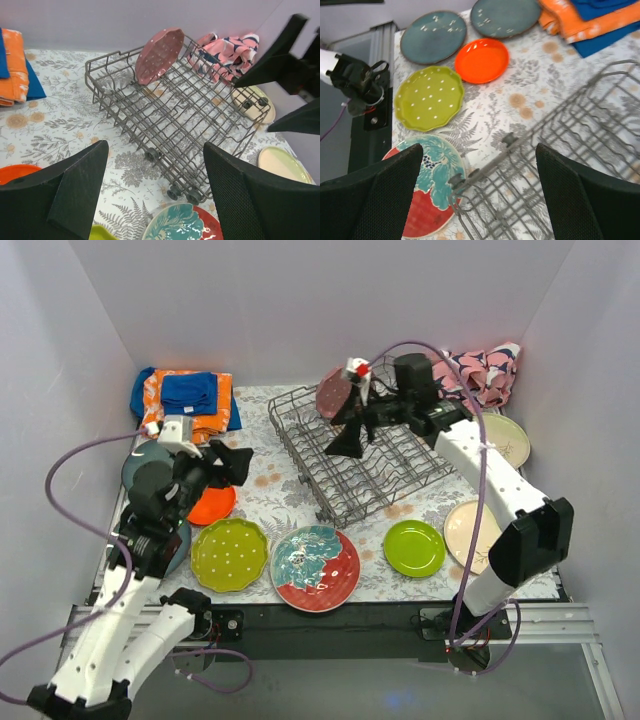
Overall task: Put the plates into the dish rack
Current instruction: Grab a plate with the right arm
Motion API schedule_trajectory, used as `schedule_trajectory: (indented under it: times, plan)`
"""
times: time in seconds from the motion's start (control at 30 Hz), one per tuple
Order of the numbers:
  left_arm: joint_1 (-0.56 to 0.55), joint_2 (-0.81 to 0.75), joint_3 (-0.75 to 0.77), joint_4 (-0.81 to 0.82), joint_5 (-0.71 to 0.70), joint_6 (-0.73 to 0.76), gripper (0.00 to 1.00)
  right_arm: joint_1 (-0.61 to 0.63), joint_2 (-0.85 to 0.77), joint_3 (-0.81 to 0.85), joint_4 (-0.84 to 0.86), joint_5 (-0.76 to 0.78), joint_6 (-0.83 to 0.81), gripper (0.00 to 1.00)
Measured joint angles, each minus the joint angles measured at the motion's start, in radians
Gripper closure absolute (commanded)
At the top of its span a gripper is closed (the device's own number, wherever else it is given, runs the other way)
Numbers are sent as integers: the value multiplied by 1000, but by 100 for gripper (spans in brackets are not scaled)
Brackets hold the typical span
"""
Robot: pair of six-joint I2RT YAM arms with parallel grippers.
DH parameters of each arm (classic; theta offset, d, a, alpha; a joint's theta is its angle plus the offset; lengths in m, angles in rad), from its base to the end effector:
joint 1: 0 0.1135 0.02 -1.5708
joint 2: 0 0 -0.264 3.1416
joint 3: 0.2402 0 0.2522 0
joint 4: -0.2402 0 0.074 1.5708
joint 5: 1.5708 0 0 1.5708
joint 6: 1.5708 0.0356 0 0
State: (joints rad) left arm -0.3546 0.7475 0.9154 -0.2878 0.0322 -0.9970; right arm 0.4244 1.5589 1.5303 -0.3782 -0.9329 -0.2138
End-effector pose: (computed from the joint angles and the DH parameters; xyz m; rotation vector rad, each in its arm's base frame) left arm 0.1559 -0.0589 0.3800 -0.5443 1.7173 -1.0218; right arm 0.3080 0.1705 0.3928 -1.1598 1.5608 1.0519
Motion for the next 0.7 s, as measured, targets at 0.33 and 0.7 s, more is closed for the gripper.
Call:
schedule_trajectory:
  times: [0.33,0.7]
  plan:
    - [4,-294,-12,-202,-102,-32,22,382,324,225,-145,194,3,4]
    - [5,-436,3,-344,-176,-105,22,521,637,501,-137,368,195,3]
